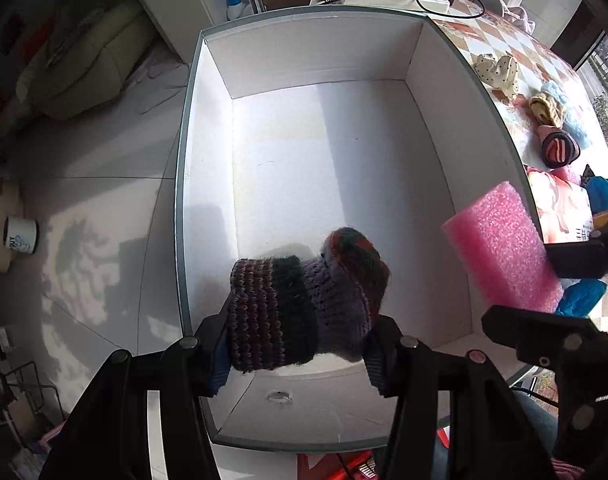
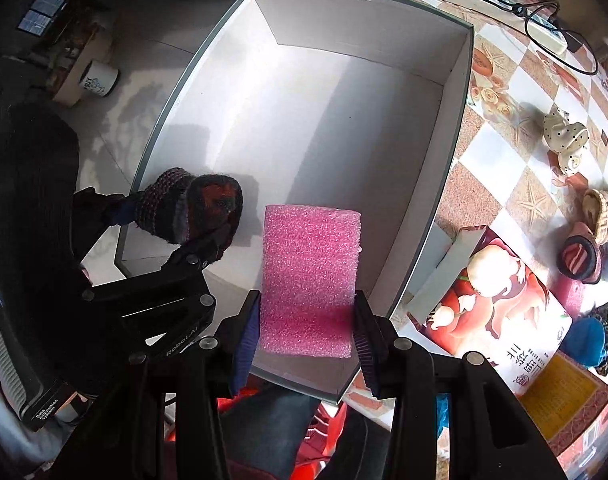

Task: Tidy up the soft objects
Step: 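Open both tools to drop the sock and sponge into the box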

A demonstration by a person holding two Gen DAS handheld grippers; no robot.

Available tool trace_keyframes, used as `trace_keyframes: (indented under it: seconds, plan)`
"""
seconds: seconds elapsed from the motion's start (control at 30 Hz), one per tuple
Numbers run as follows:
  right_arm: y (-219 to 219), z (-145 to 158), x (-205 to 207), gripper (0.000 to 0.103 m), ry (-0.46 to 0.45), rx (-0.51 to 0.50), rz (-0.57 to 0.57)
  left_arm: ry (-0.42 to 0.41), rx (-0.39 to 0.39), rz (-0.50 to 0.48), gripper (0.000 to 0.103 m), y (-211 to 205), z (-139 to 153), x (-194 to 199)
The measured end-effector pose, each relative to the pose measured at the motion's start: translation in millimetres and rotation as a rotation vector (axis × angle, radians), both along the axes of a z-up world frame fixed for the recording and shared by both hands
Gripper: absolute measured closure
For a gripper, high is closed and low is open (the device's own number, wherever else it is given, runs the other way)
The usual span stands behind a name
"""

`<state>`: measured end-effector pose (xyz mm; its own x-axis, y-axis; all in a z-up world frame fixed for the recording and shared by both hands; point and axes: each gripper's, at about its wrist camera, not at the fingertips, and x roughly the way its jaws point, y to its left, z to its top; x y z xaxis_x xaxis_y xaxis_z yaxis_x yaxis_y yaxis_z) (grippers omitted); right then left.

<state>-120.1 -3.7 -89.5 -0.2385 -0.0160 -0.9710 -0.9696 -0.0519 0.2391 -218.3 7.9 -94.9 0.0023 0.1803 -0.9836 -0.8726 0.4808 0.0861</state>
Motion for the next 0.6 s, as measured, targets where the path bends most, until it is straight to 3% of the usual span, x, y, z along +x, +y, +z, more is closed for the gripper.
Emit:
trace_keyframes:
  seconds: [0.27, 0.37, 0.47, 0.5, 0.57, 0.6]
  plan:
    - [-4, 4, 2, 0.058, 0.004, 0.009, -0.004, -0.004, 0.000, -0.007, 0.045, -1, -1, 0]
    - [-4, 7, 1, 0.058, 0.010, 0.017, -0.005, -0.018, 0.016, -0.023, 0.039, -1, 4, 0]
    - [-3, 8, 3, 0.055, 0.029, 0.016, -0.018, -0.028, 0.028, -0.039, 0.022, -3, 8, 1]
    - [-3, 9, 5, 0.050, 0.032, 0.017, -0.026, -0.042, 0.030, -0.040, 0.022, -3, 10, 2]
    - [-4, 14, 9, 0.016, 0.011, 0.044, -0.053, -0.080, 0.021, -0.030, 0.018, -1, 14, 0]
    - [-4, 17, 12, 0.015, -0.001, 0.058, -0.066, -0.109, 0.009, -0.020, 0.014, 0, 16, -1]
